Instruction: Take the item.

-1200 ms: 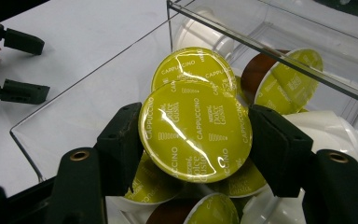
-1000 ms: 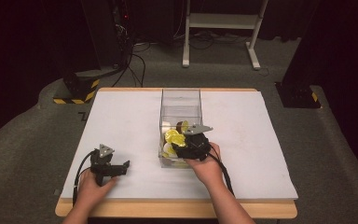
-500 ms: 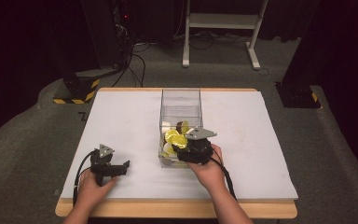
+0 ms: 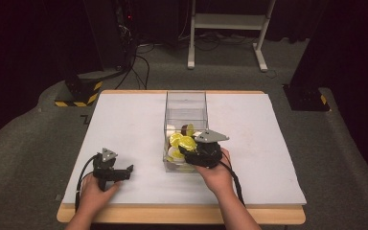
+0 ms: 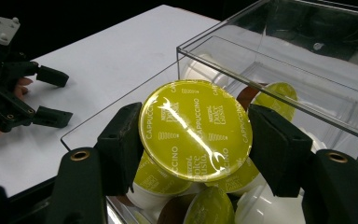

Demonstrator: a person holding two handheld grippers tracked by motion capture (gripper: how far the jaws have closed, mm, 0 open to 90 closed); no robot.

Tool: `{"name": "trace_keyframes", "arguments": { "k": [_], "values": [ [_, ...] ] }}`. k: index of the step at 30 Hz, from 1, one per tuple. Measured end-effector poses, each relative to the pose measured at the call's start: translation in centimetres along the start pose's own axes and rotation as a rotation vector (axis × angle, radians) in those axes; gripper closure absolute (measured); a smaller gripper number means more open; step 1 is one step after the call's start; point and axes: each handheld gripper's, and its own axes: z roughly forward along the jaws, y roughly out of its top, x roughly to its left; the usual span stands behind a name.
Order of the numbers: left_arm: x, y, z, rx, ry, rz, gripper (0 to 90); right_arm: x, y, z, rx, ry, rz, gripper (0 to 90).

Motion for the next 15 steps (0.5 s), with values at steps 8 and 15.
{"name": "trace_keyframes", "arguments": {
  "k": [8, 15],
  "values": [
    [0.0, 0.0, 0.0, 0.001, 0.000, 0.002, 4.3, 0.2, 0.1, -0.4, -0.015, 0.004, -0.005, 38.6],
    [0.0, 0.0, 0.0, 0.001, 0.000, 0.002, 4.3, -0.3, 0.4, -1.4, -0.039, -0.019, 0.002, 38.6]
  ]
}}
